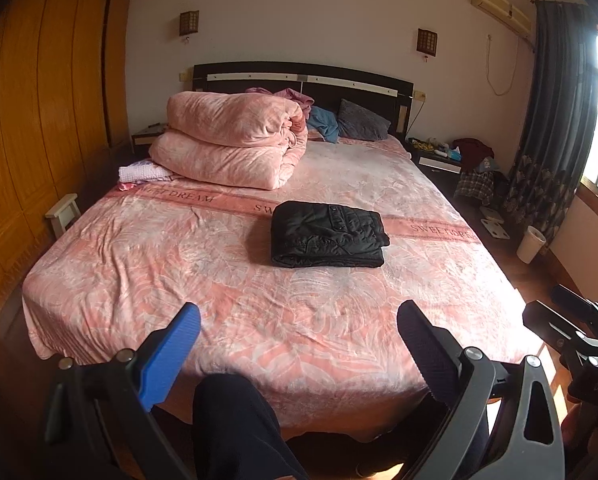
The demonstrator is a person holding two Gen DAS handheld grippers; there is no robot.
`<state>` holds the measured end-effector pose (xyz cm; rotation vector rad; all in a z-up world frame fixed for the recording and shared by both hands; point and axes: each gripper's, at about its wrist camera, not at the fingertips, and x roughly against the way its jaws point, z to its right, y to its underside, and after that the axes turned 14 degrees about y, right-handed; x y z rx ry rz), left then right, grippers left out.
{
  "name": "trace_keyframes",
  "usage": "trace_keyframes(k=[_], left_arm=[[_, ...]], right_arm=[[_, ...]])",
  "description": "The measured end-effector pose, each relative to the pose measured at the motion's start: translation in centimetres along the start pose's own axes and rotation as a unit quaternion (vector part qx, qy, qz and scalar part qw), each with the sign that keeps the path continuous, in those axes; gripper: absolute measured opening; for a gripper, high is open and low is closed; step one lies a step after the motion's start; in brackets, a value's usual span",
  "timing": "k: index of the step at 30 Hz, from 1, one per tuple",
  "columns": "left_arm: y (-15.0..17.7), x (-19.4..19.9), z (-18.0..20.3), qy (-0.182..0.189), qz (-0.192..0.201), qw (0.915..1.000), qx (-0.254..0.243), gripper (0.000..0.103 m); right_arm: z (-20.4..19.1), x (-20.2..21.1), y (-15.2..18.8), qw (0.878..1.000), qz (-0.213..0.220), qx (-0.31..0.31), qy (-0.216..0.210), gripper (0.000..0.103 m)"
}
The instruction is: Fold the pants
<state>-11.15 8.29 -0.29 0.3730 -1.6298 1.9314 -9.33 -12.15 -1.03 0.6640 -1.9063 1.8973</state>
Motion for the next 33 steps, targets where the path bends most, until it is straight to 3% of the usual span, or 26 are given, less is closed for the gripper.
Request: trace_keyframes(k=[13, 24, 28, 33], left_arm=[[-1.5, -1.3, -0.7, 0.043, 0.003, 0.9989, 0.015, 0.099], [-2.4, -2.2, -0.4, 0.007, 0.008, 0.9999, 0.001, 0.099], [-2.3, -2.3, 0.2, -0.034, 0.02, 0.9992, -0.003, 0.099], [-2.6, -3.0, 0.1, -0.001, 0.005, 1.0, 0.006, 0.099]], right_arm=[[-0.1, -2.4, -0.9, 1.0, -0.011, -0.002, -0.004, 0.1], [-0.2, -4.1, -1.5, 1.0, -0.018, 0.002, -0.01, 0.1], [-0.3, -4.3, -1.5, 1.0, -0.02, 0.001, -0.011, 0.1], [-0.3, -4.6, -1.6, 1.0, -0.021, -0.001, -0.01, 0.1]])
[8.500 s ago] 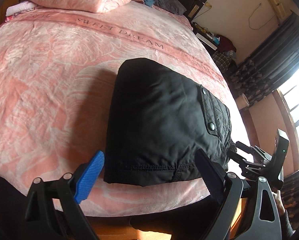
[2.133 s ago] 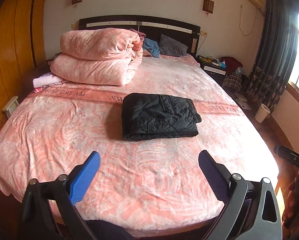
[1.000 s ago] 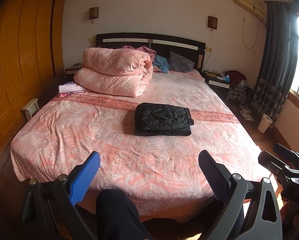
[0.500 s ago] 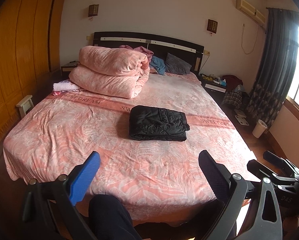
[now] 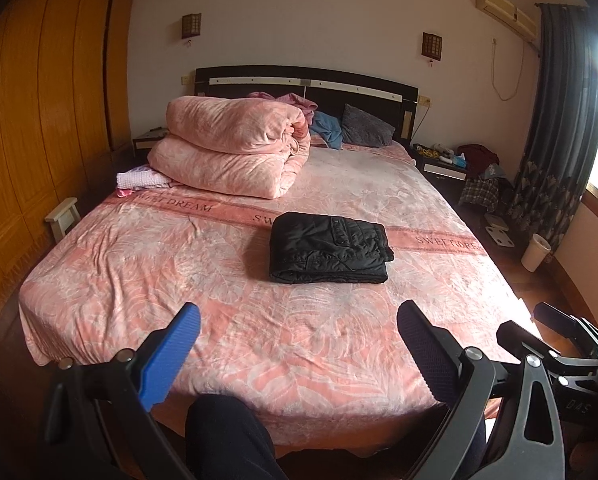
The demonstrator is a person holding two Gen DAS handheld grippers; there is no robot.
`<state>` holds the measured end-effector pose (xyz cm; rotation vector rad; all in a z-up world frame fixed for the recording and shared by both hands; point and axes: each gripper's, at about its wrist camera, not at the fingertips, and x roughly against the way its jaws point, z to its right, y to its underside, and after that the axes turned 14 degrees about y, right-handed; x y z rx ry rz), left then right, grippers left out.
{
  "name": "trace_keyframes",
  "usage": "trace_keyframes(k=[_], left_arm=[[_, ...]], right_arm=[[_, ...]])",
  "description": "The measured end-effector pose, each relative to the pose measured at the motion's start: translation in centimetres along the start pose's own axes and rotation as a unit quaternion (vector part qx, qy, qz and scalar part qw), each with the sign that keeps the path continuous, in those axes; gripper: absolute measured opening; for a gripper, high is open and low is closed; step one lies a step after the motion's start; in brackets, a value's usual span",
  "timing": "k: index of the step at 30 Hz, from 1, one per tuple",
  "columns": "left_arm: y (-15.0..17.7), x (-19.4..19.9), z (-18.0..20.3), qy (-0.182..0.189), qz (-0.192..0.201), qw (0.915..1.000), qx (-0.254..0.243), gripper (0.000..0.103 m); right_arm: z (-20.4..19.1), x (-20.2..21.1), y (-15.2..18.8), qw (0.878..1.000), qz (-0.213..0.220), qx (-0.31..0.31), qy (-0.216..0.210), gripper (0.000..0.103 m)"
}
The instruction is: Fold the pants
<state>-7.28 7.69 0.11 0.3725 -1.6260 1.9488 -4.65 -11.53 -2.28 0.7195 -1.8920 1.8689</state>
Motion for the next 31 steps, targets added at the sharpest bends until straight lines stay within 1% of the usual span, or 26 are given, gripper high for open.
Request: trace_keyframes(k=[10, 14, 26, 28, 31], left_arm=[[-0.6, -0.1, -1.0, -0.011, 0.005, 0.9999, 0.002, 0.099], [-0.7, -0.2, -1.1, -0.019, 0.009, 0.9998, -0.003, 0.099], [-0.9, -0.8, -1.8, -0.031, 0.007, 0.9995, 0.004, 0.099], [-1.1, -0.9, -2.0, -0.024, 0.007, 0.9997, 0.003, 0.099], [-1.1, -1.0, -2.1, -0.023, 0.007, 0.9997, 0.005, 0.099]], right_arm=[[-0.1, -0.3, -0.4, 1.0, 0.005, 0.002, 0.008, 0.1], [-0.2, -0.7, -0.6, 1.0, 0.003, 0.004, 0.007, 0.1], [-0.6, -2.2, -1.0, 1.0, -0.004, 0.007, 0.008, 0.1], [-0.6, -2.4, -1.1, 1.0, -0.004, 0.008, 0.007, 0.1], [-0.7, -2.4, -1.2, 1.0, -0.003, 0.009, 0.007, 0.1]])
